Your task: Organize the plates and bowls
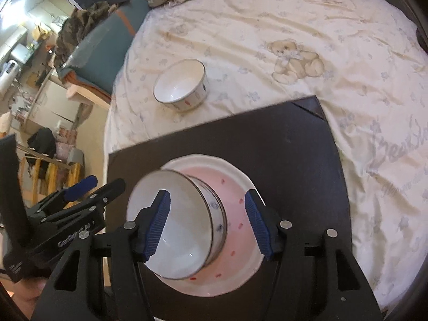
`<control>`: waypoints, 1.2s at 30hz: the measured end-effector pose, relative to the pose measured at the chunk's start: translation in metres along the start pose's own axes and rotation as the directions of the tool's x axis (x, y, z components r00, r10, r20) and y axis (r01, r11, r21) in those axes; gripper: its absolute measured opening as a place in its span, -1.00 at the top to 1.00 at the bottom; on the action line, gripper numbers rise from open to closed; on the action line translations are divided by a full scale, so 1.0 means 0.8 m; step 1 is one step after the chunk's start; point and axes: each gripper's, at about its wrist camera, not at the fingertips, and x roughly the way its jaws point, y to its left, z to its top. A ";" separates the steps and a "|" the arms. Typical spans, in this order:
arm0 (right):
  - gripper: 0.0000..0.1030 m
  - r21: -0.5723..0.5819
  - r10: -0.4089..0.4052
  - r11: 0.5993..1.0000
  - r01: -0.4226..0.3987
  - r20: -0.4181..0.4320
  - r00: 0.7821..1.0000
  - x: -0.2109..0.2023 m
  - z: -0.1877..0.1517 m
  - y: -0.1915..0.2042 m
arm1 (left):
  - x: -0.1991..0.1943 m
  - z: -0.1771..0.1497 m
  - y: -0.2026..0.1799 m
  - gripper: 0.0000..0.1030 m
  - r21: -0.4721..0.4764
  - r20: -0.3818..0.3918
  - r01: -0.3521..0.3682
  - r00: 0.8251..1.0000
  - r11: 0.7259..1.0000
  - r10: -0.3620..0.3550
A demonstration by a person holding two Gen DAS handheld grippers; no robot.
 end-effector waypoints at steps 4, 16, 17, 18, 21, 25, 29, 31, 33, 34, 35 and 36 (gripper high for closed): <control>-0.19 -0.017 -0.015 1.000 0.016 0.019 1.000 0.005 0.007 -0.002 | 0.018 0.011 0.029 -0.15 -0.073 -0.006 -0.003 1.000 0.997 0.002; -0.19 0.119 0.057 0.992 -0.052 -0.037 0.998 0.034 0.101 -0.026 | 0.062 0.092 0.067 -0.15 -0.155 -0.038 -0.006 0.999 0.988 0.000; -0.19 0.122 0.060 0.991 -0.055 -0.040 0.997 0.037 0.108 -0.025 | 0.064 0.101 0.068 -0.15 -0.150 -0.033 -0.006 0.999 0.989 0.001; -0.19 0.122 0.063 0.991 -0.058 -0.043 0.997 0.043 0.119 -0.023 | 0.068 0.109 0.068 -0.15 -0.148 -0.032 -0.007 0.999 0.989 0.002; -0.19 0.112 0.047 0.993 -0.041 -0.051 0.998 0.058 0.141 -0.018 | 0.082 0.128 0.070 -0.15 -0.164 -0.050 0.001 0.999 0.987 -0.009; -0.19 0.118 0.032 0.993 -0.021 -0.092 0.995 0.092 0.166 -0.018 | 0.103 0.148 0.071 -0.15 -0.200 -0.067 0.030 0.997 0.979 -0.044; -0.19 0.098 -0.005 0.995 0.019 -0.133 0.991 0.127 0.183 -0.017 | 0.126 0.169 0.061 -0.15 -0.201 -0.058 0.070 0.995 0.977 -0.084; -0.19 0.124 0.016 0.992 0.002 -0.143 0.990 0.146 0.193 -0.020 | 0.142 0.179 0.051 -0.15 -0.180 -0.065 0.075 0.994 0.981 -0.088; -0.19 0.148 0.035 0.989 -0.012 -0.158 0.987 0.161 0.199 -0.025 | 0.159 0.188 0.042 -0.15 -0.159 -0.077 0.057 0.995 0.986 -0.070; -0.19 0.157 0.037 0.988 -0.011 -0.163 0.986 0.170 0.205 -0.026 | 0.165 0.190 0.038 -0.15 -0.152 -0.075 0.056 0.995 0.987 -0.068; -0.19 0.159 0.036 0.987 -0.010 -0.162 0.986 0.176 0.208 -0.027 | 0.173 0.192 0.034 -0.14 -0.143 -0.080 0.058 0.994 0.988 -0.070; -0.18 0.154 0.034 0.988 -0.008 -0.163 0.986 0.183 0.212 -0.026 | 0.181 0.194 0.030 -0.12 -0.139 -0.093 0.060 0.993 0.988 -0.074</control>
